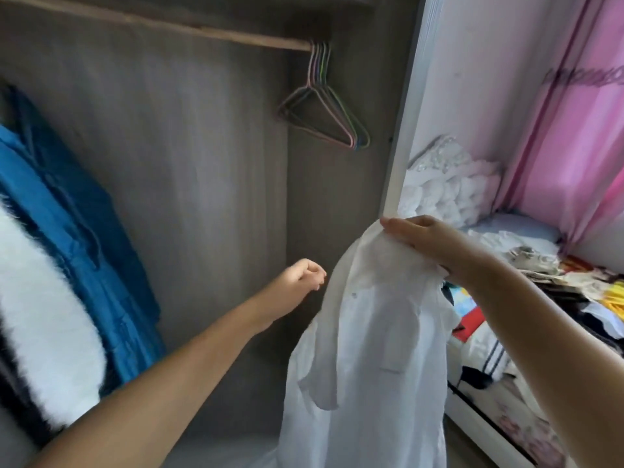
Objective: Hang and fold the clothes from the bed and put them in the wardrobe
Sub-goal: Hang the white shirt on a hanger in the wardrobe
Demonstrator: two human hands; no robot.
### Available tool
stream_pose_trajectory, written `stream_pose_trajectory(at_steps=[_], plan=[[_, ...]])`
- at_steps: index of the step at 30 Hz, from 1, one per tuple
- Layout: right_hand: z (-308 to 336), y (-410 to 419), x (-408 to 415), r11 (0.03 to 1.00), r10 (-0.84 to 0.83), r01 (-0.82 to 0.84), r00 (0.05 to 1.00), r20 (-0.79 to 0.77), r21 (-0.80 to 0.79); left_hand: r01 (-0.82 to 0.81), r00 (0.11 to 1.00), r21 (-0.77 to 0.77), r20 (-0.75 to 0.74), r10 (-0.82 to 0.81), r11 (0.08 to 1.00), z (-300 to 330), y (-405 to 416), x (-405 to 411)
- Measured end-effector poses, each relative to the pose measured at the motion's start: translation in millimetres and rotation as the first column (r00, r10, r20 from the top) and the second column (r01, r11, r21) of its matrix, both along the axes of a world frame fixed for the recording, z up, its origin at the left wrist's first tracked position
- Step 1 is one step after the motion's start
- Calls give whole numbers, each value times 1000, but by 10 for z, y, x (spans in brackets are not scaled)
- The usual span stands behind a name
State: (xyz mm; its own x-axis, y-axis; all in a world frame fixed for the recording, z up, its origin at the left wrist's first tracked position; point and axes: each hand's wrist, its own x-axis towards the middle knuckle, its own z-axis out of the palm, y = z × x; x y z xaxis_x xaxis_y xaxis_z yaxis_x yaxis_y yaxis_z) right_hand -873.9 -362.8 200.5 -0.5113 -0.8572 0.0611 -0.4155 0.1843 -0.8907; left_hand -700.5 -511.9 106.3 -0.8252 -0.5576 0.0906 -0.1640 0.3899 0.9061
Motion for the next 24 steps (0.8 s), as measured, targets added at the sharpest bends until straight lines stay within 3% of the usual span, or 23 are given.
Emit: stream_pose_trajectory(at_steps=[3, 4, 7, 11, 13, 15, 17, 18, 20, 22, 24], plan=[[-2, -247, 110, 996, 25, -18, 997, -73, 91, -89, 963, -2, -254, 86, 996, 17, 209, -181], [-9, -317, 134, 995, 35, -30, 998, -53, 93, -65, 963, -26, -264, 56, 998, 6, 254, -234], [3, -462, 110, 998, 43, -45, 998, 55, 44, -3, 995, -155, -96, -12, 988, -78, 195, -373], [45, -608, -155, 998, -30, 44, 969, 246, -52, 83, 997, 69, -7, -83, 994, -105, -329, -314], [90, -686, -267, 994, -19, 62, 902, 431, -85, 199, 979, 147, 21, -204, 969, -96, -684, -262], [142, -799, -345, 990, -24, 98, 825, 564, -102, 190, 981, 164, 7, -193, 968, -78, -977, -281], [203, -951, -359, 988, -24, 110, 801, 598, -107, -23, 996, -80, -91, 16, 996, -96, -1139, -346], [230, -1041, -338, 989, -22, 104, 801, 599, -103, -163, 971, -282, -213, 104, 945, -77, -1142, -353], [275, -1229, -274, 992, -18, 88, 803, 595, -89, -263, 926, -595, -378, 24, 759, -121, -1141, -396], [322, -1404, -213, 993, -1, 68, 813, 582, -94, -127, 963, -713, -255, -87, 690, -241, -1159, -504], [361, -1538, -167, 992, 45, 30, 824, 565, -123, -14, 996, -716, -73, -55, 698, -369, -1264, -644]])
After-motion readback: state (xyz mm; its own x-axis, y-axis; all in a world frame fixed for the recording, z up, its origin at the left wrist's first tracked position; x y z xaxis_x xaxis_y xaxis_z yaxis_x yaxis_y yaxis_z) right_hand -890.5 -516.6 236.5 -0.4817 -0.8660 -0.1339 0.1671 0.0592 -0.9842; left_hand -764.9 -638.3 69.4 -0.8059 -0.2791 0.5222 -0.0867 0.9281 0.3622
